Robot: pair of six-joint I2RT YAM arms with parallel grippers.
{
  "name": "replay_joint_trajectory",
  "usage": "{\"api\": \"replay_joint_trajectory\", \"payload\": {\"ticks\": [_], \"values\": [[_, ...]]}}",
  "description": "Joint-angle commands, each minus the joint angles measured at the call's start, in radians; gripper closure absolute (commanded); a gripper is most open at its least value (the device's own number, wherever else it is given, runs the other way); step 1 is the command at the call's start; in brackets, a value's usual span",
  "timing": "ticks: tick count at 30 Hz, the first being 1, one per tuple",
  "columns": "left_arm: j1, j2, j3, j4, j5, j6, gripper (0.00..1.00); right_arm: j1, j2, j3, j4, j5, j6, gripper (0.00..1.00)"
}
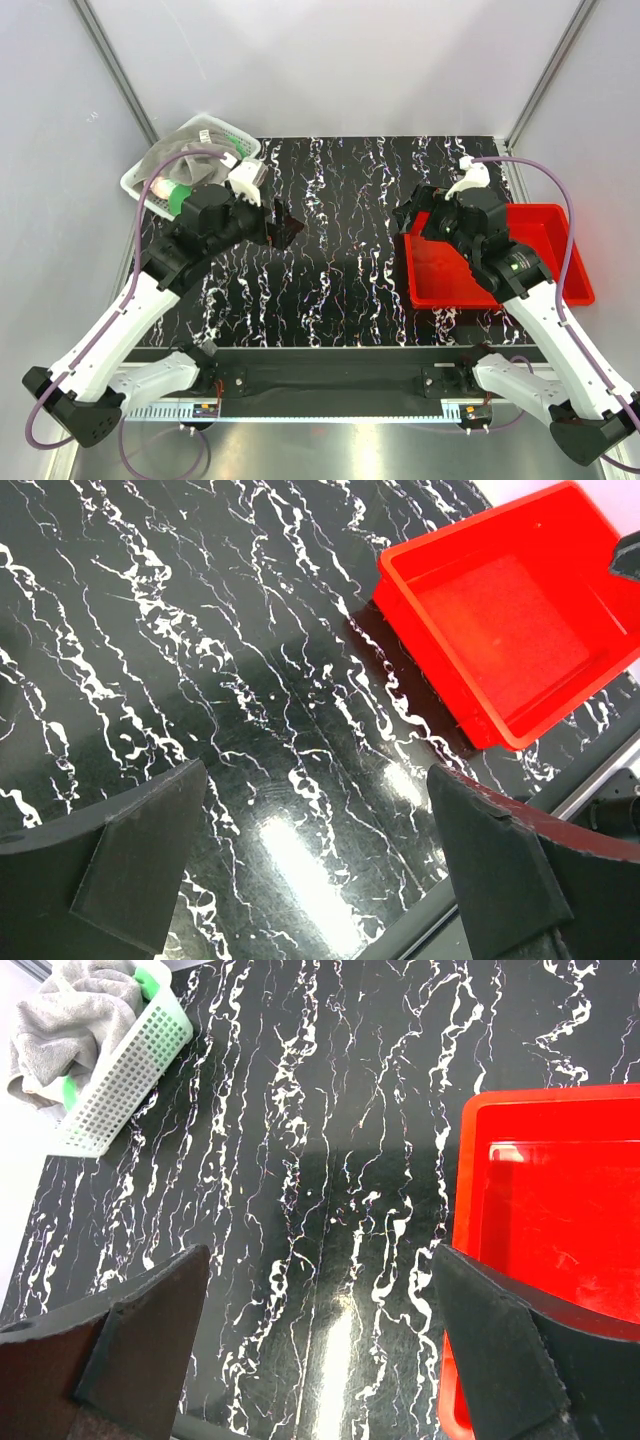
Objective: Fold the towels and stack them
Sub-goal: Grab crumpled towel
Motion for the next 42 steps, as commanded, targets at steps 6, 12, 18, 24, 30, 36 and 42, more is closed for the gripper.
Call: {"api": "replay_joint_trajectory", "payload": {"ticks": [6, 12, 18, 24, 30, 36, 42], "values": [[0.012, 0.127, 0.227, -0.092, -0.129, -0.047, 0.01, 0.006, -0.013, 0.022, 0.019, -0.011, 0.005, 0.00], [0.262, 0.378, 0.481, -0.234, -0.383, -0.024, 0.01, 0.006, -0.060, -0.039, 0.071, -0.060, 0.005, 0.00], [0.546, 0.601, 0.541, -0.096, -0.390, -0.040, 0.03, 0.006, -0.117, -0.067, 0.114, -0.183, 0.030, 0.00], [0.669, 0.874, 0.682, -0.122, -0.353, -0.059, 0.09, 0.006, -0.126, -0.081, 0.152, -0.280, 0.054, 0.00], [0.713, 1.058, 0.821, -0.150, -0.246, -0.015, 0.20, 0.006, -0.094, -0.070, 0.152, -0.266, 0.042, 0.00], [0.712, 1.025, 1.051, -0.220, -0.036, 0.010, 0.97, 0.006, -0.056, -0.012, 0.140, -0.251, 0.045, 0.00], [0.605, 0.714, 1.131, -0.029, 0.145, -0.043, 1.00, 0.006, -0.058, 0.029, 0.129, -0.238, 0.053, 0.00]]}}
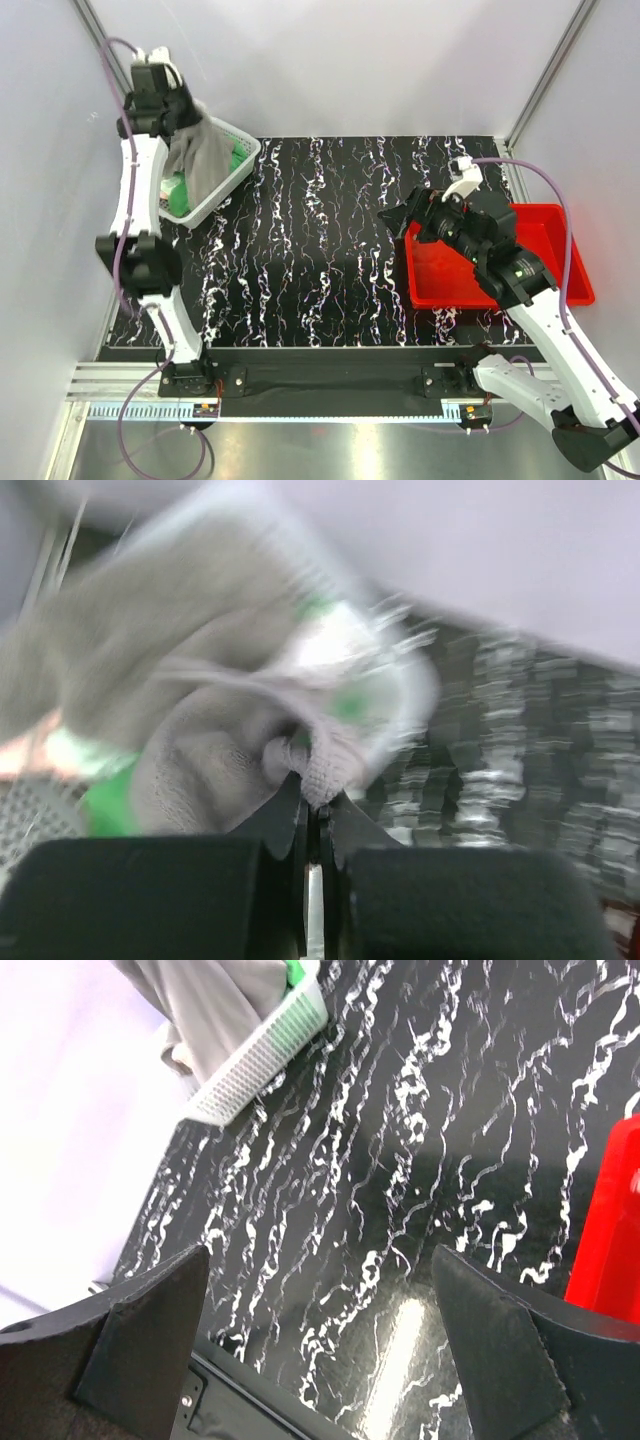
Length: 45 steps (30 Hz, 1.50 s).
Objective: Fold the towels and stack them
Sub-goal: Grab crumpled towel, then move the towel to the center of the board, then flatten out the crumpled towel
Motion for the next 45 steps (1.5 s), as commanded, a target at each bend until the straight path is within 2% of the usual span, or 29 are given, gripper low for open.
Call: {"api": "replay_joint_trajectory", "payload": {"ticks": [1, 5, 8, 9, 11, 12, 15, 16, 18, 19, 23, 26, 27, 30, 31, 32, 33, 35, 36, 38, 40, 42, 45], "values": [[-0.120, -0.319, 0.109, 0.234, 0.191, -0.031, 1.00, 0.005, -0.024, 0.062, 0.016, 0.023, -0.001, 0.00], [-0.264, -0.445, 0.086, 0.274, 0.278, -0.071, 1.00, 0.003, -0.030, 0.108, -0.030, 0.100, -0.028, 0.00], [-0.385, -0.557, -0.030, 0.296, 0.337, -0.104, 1.00, 0.005, -0.041, 0.131, -0.078, 0.146, -0.044, 0.00], [-0.442, -0.590, -0.143, 0.305, 0.340, -0.109, 1.00, 0.003, -0.047, 0.132, -0.086, 0.157, -0.044, 0.00], [-0.485, -0.686, -0.255, 0.310, 0.323, -0.130, 1.00, 0.005, -0.059, 0.132, -0.104, 0.168, -0.044, 0.00], [-0.513, -0.715, -0.392, 0.311, 0.311, -0.144, 1.00, 0.005, -0.063, 0.131, -0.109, 0.169, -0.044, 0.00], [-0.572, -0.840, -0.635, 0.356, 0.305, -0.204, 1.00, 0.005, -0.069, 0.119, -0.129, 0.171, -0.042, 0.00], [-0.585, -0.899, -0.797, 0.374, 0.300, -0.221, 1.00, 0.005, -0.070, 0.105, -0.130, 0.172, -0.042, 0.00], [-0.629, -0.953, -0.950, 0.394, 0.244, -0.279, 1.00, 0.005, -0.066, 0.090, -0.130, 0.171, -0.042, 0.00], [-0.642, -0.998, -1.118, 0.434, 0.227, -0.304, 1.00, 0.003, -0.054, 0.077, -0.130, 0.169, -0.044, 0.00], [-0.686, -1.052, -1.440, 0.538, 0.194, -0.472, 1.00, 0.005, 0.011, 0.048, -0.091, 0.125, -0.051, 0.01], [-0.702, -1.057, -1.526, 0.528, 0.135, -0.508, 0.94, 0.005, 0.130, 0.053, -0.022, 0.073, -0.056, 0.07], [-0.703, -1.059, -1.547, 0.511, 0.090, -0.515, 0.81, 0.005, 0.173, 0.063, -0.006, 0.063, -0.059, 0.08], [-0.703, -1.071, -1.558, 0.465, 0.029, -0.535, 0.66, 0.006, 0.368, 0.138, 0.061, 0.005, -0.077, 0.15], [-0.703, -1.077, -1.550, 0.421, 0.004, -0.540, 0.54, 0.006, 0.481, 0.201, 0.075, -0.045, -0.087, 0.18], [-0.703, -1.080, -1.538, 0.387, -0.029, -0.546, 0.48, 0.015, 0.534, 0.232, 0.107, -0.067, -0.096, 0.19], [-0.702, -1.082, -1.496, 0.347, -0.136, -0.548, 0.44, 0.026, 0.651, 0.269, 0.118, -0.078, -0.102, 0.21], [-0.702, -1.085, -1.457, 0.220, -0.268, -0.594, 0.34, 0.046, 0.773, 0.393, 0.117, -0.092, -0.123, 0.26], [-0.692, -1.091, -1.448, 0.193, -0.383, -0.610, 0.32, 0.066, 0.892, 0.440, 0.112, -0.105, -0.136, 0.28], [-0.679, -1.132, -1.460, 0.146, -0.492, -0.691, 0.28, 0.089, 1.009, 0.584, 0.079, -0.142, -0.162, 0.34], [-0.640, -1.205, -1.506, 0.147, -0.510, -0.727, 0.27, 0.123, 1.168, 0.725, 0.040, -0.129, -0.194, 0.36], [-0.602, -1.287, -1.533, 0.143, -0.527, -0.768, 0.26, 0.149, 1.297, 0.798, -0.009, -0.124, -0.229, 0.37], [-0.574, -1.354, -1.567, 0.156, -0.513, -0.779, 0.26, 0.170, 1.390, 0.881, -0.026, -0.135, -0.266, 0.34]]}}
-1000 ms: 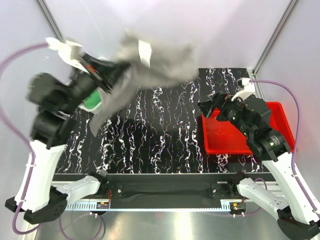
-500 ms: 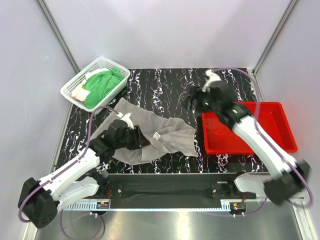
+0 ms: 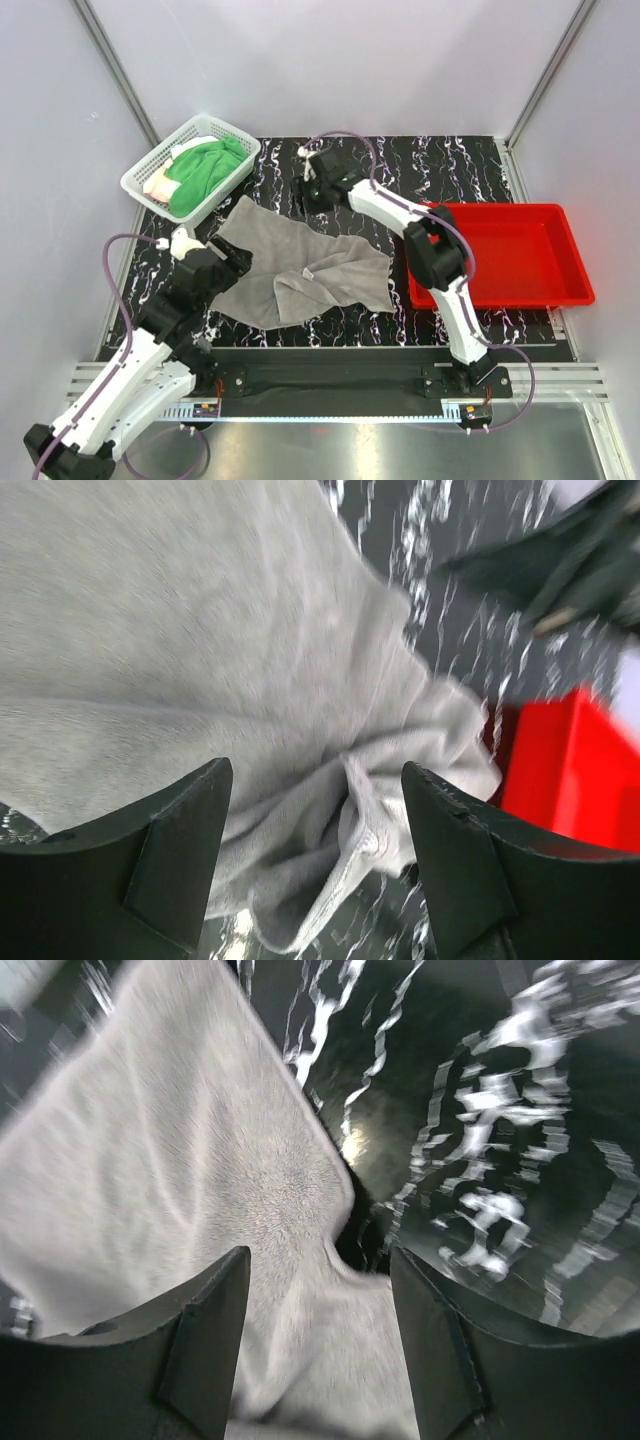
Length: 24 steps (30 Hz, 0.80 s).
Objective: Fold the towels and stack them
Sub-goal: Flatten out the crumpled towel
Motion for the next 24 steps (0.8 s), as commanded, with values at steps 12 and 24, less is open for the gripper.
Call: {"api": "replay_joint_trajectory", "payload": {"ticks": [12, 24], "values": [[0.022, 0.035, 0.019, 0.109, 0.123, 0.141, 0.24, 0.050, -0.140, -0.286, -0.094, 0.210, 0.025, 1.00], [0.042, 0.379, 0.223, -0.010, 0.067, 0.265, 0.24, 0.049, -0.684, -0.757, -0.115, 0.336, 0.211, 0.58]]}}
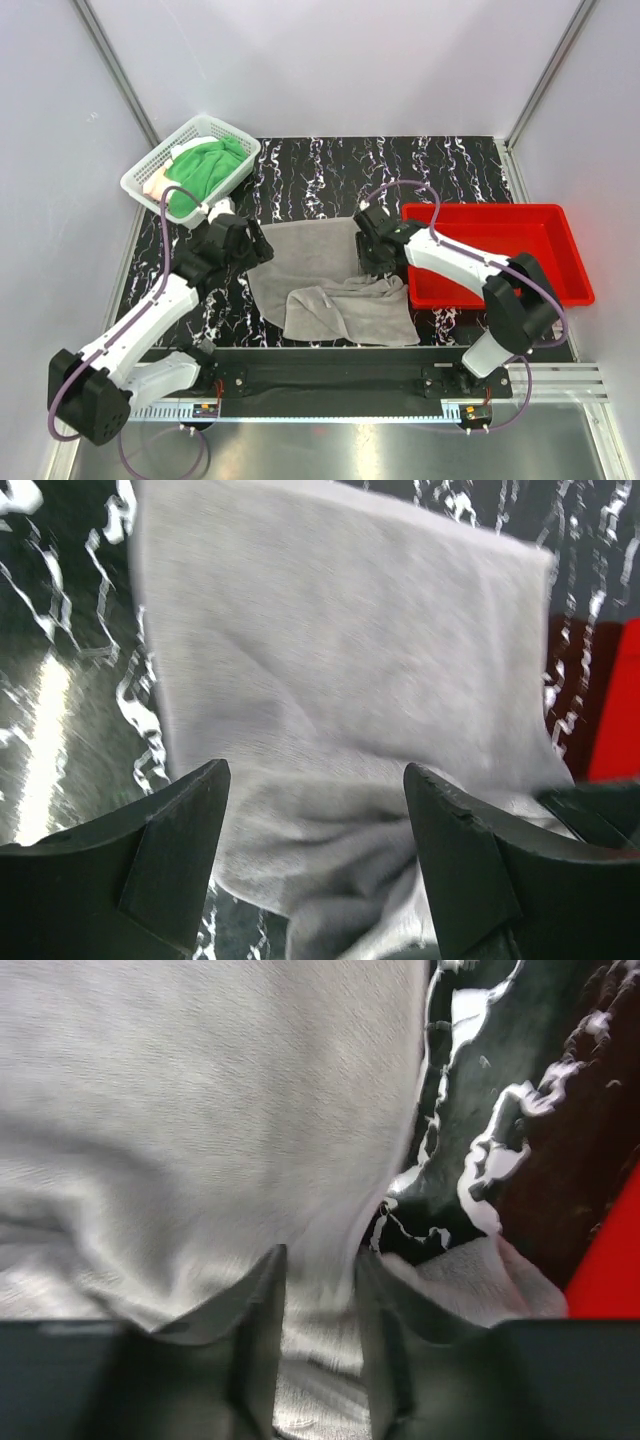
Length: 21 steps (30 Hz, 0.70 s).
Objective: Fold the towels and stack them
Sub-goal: Flatten out the crumpled towel
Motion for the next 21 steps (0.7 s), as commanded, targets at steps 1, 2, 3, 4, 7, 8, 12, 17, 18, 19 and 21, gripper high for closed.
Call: {"api": "replay_joint_trajectory", "payload": {"ticks": [1, 2, 3, 4, 7, 8, 12, 17, 18, 19, 21], "values": [[0.024, 0.037, 0.063, -0.036, -0.088, 0.058, 0.24, -0.019, -0.071, 0.105, 0.040, 0.087, -0.011, 0.57], [0.058, 0.043, 0.062, -0.040, -0.110, 0.058, 0.24, -0.033, -0.055, 0.148, 0.042, 0.081, -0.031, 0.57], [0.082, 0.052, 0.059, -0.036, -0.112, 0.058, 0.24, -0.052, -0.008, 0.239, 0.045, 0.061, -0.077, 0.57], [0.110, 0.058, 0.054, -0.023, -0.109, 0.057, 0.24, -0.064, 0.023, 0.283, 0.058, 0.035, -0.097, 0.56], [0.213, 0.096, 0.025, 0.099, -0.014, 0.104, 0.24, -0.118, 0.161, 0.445, 0.040, 0.035, -0.137, 0.53], [0.239, 0.118, 0.031, 0.115, -0.007, 0.112, 0.25, -0.153, 0.197, 0.487, 0.031, 0.015, -0.146, 0.52], [0.274, 0.318, 0.118, 0.142, 0.016, 0.175, 0.27, -0.199, 0.374, 0.659, 0.012, -0.028, -0.218, 0.48], [0.304, 0.544, 0.223, 0.164, 0.064, 0.210, 0.32, -0.216, 0.504, 0.739, 0.006, -0.053, -0.284, 0.50], [0.307, 0.570, 0.234, 0.164, 0.072, 0.212, 0.33, -0.217, 0.538, 0.749, 0.002, -0.044, -0.292, 0.50], [0.311, 0.593, 0.250, 0.156, 0.074, 0.204, 0.34, -0.217, 0.551, 0.748, 0.008, -0.048, -0.292, 0.50], [0.322, 0.645, 0.257, 0.132, 0.063, 0.189, 0.36, -0.217, 0.584, 0.740, 0.022, -0.069, -0.296, 0.50]]}}
